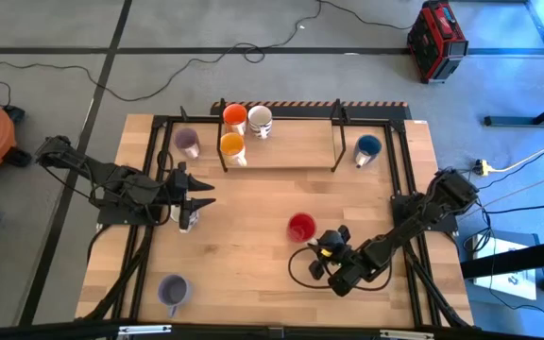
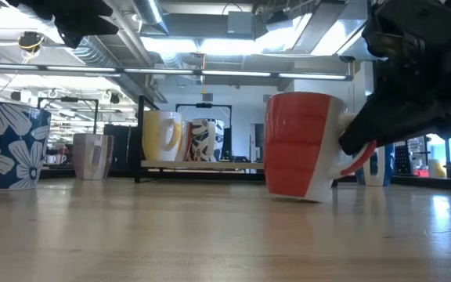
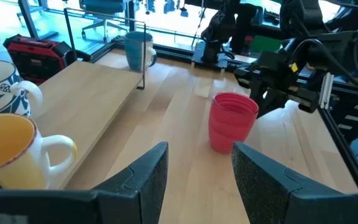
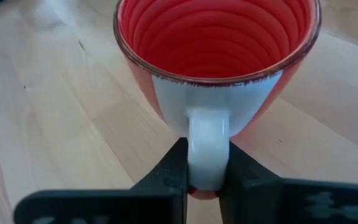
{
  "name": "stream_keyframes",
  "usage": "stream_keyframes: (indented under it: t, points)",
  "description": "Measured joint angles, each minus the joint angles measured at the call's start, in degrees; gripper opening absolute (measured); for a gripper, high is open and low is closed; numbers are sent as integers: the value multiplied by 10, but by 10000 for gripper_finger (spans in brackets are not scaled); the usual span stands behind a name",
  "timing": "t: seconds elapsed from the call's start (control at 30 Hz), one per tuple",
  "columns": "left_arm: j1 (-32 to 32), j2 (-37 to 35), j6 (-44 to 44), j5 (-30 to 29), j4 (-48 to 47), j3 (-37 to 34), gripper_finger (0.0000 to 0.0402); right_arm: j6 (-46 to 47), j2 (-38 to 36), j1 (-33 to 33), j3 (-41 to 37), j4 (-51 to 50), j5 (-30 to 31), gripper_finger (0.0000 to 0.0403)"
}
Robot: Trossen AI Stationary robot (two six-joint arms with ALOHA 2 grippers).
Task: Place coffee mugs
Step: Put the red mug on the shelf aligned with the white mug
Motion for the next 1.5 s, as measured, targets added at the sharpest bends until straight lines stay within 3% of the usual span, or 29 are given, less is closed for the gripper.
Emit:
stream_keyframes:
  t: [0.3,0.6,1.2,1.5]
  points:
    - [0,-5,9,6,2,0,172,-33,1,-11,30,-3,-7,33]
    - [0,-54,35,19,2,0,172,-131,1,-53,103,-32,-11,33]
    - [0,-61,35,20,1,0,172,-290,1,-264,209,-83,-64,33]
    - [0,-61,35,20,1,0,172,-369,0,-349,214,-64,-115,33]
